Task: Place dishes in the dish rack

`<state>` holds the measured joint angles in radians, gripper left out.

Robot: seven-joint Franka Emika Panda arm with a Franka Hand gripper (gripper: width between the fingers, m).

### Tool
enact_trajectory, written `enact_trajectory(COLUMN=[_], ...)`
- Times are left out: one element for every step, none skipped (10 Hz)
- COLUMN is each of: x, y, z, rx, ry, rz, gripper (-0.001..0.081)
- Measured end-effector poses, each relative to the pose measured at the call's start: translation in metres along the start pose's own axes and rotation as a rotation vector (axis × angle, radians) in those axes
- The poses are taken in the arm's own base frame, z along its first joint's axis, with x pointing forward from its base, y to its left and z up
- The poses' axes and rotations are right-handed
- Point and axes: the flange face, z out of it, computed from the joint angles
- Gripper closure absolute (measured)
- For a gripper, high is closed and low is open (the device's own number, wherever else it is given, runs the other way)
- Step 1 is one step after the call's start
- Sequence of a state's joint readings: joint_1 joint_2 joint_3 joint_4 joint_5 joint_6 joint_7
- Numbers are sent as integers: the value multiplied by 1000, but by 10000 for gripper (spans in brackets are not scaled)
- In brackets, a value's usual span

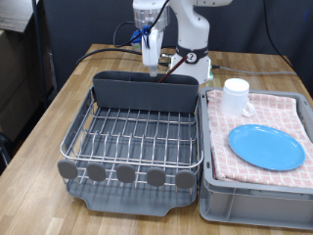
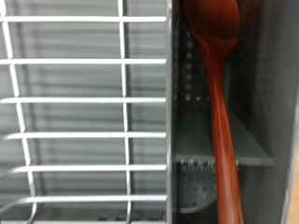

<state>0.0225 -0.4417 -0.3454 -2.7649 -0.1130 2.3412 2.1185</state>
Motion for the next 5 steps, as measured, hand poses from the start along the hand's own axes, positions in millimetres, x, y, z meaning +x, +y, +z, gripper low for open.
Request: enact_trajectory(x=[-5,-11,-19,-31,-45], y=[3,5,8,12,17], z=[-15,-31,-45,-57,-67], rx=[5,12,14,-5,-25], ry=[0,1,7,25,42], rz=[-7,-23,-52,-147,-257], gripper=[3,3,3,3,3])
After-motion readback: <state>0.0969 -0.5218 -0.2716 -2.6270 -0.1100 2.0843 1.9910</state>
